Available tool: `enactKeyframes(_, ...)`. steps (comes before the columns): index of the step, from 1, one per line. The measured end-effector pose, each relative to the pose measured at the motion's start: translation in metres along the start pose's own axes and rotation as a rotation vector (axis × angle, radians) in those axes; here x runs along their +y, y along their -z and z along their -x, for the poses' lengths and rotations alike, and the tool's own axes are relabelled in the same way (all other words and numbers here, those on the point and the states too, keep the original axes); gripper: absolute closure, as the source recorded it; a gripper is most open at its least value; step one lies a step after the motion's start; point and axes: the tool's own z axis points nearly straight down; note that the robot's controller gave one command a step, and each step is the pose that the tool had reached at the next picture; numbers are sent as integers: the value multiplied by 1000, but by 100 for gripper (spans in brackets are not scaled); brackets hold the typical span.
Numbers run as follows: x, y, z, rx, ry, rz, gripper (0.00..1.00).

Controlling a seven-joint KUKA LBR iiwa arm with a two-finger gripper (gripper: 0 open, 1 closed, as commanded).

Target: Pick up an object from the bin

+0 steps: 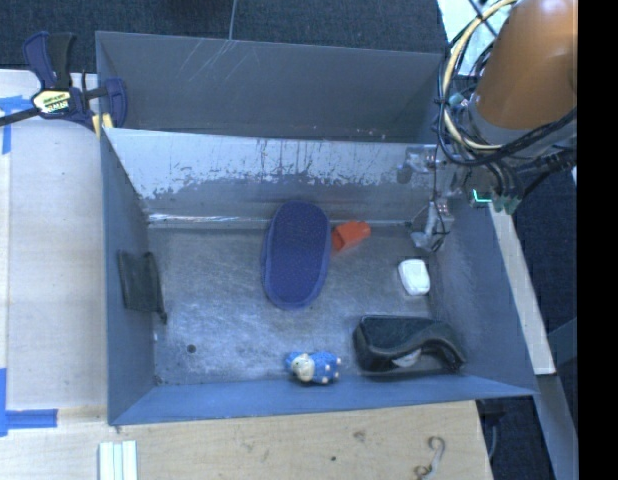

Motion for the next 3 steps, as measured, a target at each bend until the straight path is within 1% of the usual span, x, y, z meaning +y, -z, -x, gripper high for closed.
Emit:
enactKeyframes(1, -27, -105, -21, -5, 384, -1, 0)
enactKeyframes(2, -47, -121, -116, 0, 534, 1, 0)
enactKeyframes(3, -19, -166, -113, -2, 370, -2, 0)
